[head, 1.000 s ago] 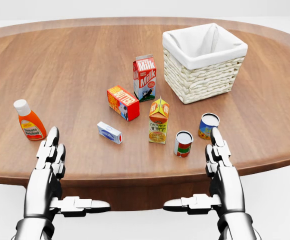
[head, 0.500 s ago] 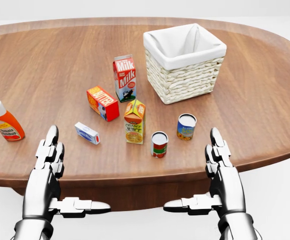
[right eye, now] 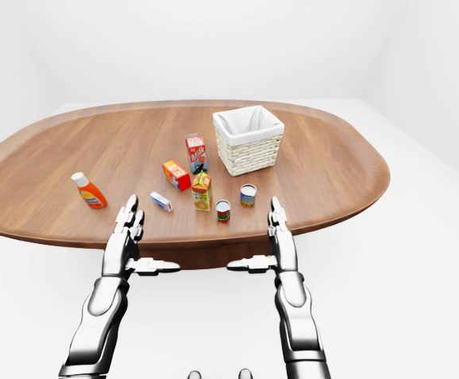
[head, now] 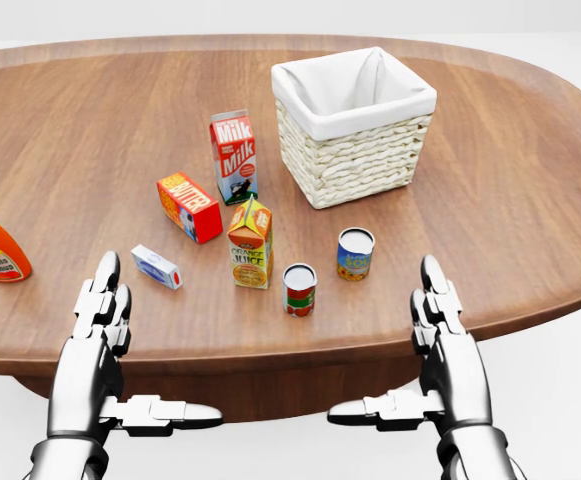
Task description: Pick up the alphabet soup and the tomato sauce, and put them in the basket.
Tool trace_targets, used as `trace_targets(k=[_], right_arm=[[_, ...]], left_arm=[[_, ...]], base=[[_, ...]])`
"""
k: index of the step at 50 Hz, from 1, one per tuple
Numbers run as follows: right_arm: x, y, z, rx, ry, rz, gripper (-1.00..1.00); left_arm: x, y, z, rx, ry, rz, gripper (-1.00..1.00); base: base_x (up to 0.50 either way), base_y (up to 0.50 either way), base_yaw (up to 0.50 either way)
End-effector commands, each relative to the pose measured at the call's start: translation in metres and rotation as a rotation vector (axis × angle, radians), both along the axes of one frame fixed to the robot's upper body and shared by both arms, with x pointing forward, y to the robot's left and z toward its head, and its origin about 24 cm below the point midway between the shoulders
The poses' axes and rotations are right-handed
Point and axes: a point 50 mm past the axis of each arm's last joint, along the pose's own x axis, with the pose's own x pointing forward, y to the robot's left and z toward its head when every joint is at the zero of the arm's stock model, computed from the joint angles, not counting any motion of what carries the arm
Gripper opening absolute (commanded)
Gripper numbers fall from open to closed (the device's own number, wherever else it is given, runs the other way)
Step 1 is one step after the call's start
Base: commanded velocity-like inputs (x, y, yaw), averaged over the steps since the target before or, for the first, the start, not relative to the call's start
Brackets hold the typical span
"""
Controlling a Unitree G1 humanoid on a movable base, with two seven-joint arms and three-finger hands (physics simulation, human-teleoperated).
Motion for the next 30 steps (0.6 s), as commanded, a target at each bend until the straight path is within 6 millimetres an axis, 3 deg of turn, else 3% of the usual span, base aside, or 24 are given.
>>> trace_targets(k=[1, 11, 16, 19, 24, 27, 30], right_arm=[[0.001, 0.001, -0.010, -0.007, 0.018, 0.001, 1.00], [0.001, 0.001, -0.010, -0.013, 0.018, 0.000, 1.00], [0.001, 0.000, 0.003, -0.013, 0.003, -0.001, 1.00], [0.001, 0.000, -0.010, -0.013, 0.017, -0.001, 1.00], [0.000, 0.000, 0.004, -0.013, 0.003, -0.001, 1.00], [0.000, 0.000, -0.011, -0.013, 0.021, 0.000, 1.00], [0.000, 0.000, 0.003, -0.013, 0.004, 0.000, 1.00]], left_arm=[[0.000, 0.000, -0.001, 0.000, 0.001, -0.001, 1.00], [0.001, 0.000, -0.002, -0.005, 0.006, 0.000, 1.00], [0.001, 0.001, -0.002, -0.007, 0.006, 0.002, 1.00], [0.001, 0.000, -0.002, -0.007, 0.007, 0.001, 1.00], [0.001, 0.000, -0.002, -0.007, 0.008, 0.000, 1.00], [0.001, 0.000, -0.002, -0.006, 0.007, 0.000, 1.00], [0.001, 0.000, -0.002, -0.006, 0.007, 0.000, 1.00]], base=[[0.00, 0.00, 0.00], [0.04, 0.00, 0.00], [0.34, 0.00, 0.00], [0.36, 0.00, 0.00], [0.36, 0.00, 0.00], [0.38, 0.00, 0.00], [0.39, 0.00, 0.00]])
